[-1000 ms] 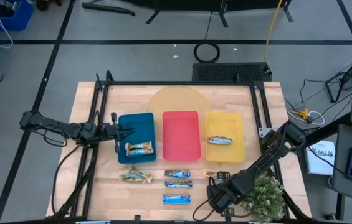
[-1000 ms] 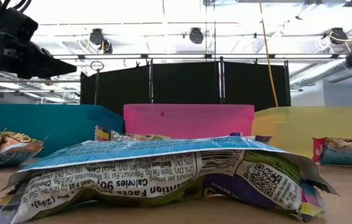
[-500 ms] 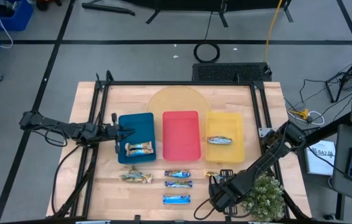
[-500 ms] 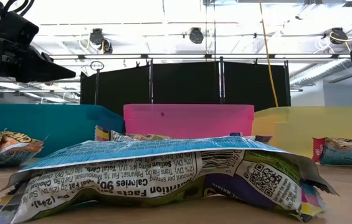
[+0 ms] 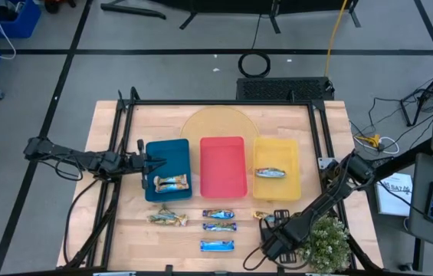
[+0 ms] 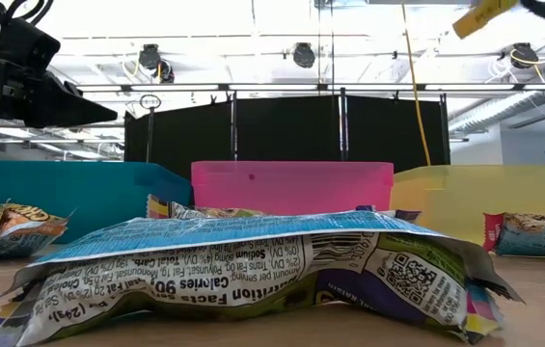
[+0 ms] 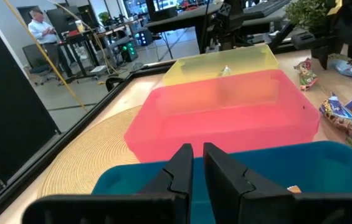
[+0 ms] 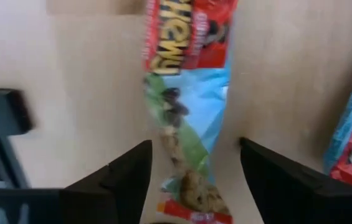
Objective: Pick and place Granola Bars by type
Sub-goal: Put the bottom red granola bar into the yellow bin
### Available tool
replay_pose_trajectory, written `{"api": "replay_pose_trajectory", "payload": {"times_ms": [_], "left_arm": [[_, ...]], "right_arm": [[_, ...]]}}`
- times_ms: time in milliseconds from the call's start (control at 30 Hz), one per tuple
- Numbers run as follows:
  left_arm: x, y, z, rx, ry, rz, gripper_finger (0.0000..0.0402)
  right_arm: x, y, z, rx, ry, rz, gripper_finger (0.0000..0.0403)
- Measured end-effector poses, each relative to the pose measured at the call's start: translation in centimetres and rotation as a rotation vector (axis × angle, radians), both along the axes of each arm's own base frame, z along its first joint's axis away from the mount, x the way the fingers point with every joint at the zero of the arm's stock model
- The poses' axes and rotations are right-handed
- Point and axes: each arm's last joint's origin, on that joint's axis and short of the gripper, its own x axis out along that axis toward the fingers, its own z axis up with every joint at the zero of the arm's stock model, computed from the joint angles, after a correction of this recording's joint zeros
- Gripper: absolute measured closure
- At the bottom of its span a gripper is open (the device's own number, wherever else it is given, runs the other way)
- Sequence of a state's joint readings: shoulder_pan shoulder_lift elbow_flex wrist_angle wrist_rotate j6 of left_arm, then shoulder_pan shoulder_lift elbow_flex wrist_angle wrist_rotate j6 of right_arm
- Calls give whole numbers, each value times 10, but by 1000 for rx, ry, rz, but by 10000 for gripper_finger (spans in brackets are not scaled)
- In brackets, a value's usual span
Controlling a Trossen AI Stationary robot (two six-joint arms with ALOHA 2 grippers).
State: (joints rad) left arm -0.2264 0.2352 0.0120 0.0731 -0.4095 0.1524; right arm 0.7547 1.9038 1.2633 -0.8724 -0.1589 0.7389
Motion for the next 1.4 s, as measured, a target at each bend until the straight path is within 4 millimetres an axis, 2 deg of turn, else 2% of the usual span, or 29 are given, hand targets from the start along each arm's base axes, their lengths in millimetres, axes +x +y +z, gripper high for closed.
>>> {"api": "replay_pose_trajectory", "payload": {"times_ms": [200,367,567,733,833,933,1033,1100,1233,1400], "left_arm": [[0,0,0,0,1,0,355],[0,0,0,0,1,0,355],[0,0,0,0,1,1,355],[0,0,0,0,1,1,355],[0,0,0,0,1,1,355],[0,0,0,0,0,1,355],[0,0,0,0,-2,1,355],[0,0,0,0,-2,1,355],[0,0,0,12,0,0,355],[0,0,0,21,1,-1,355]], "right_arm": [[-3,-4,-7,-1,-3,-16,236],[-2,-2,1,18,-22,-1,308],[6,3,33,85,-143,68,369],[10,-4,73,86,-299,112,366],[6,-24,99,36,-387,85,355],[-4,-56,126,-79,-433,19,360],[-19,-94,146,-207,-398,-52,373],[-27,-118,152,-262,-332,-73,375],[-34,-159,147,-371,-246,-116,363],[-23,-189,108,-292,-247,-118,356]]}}
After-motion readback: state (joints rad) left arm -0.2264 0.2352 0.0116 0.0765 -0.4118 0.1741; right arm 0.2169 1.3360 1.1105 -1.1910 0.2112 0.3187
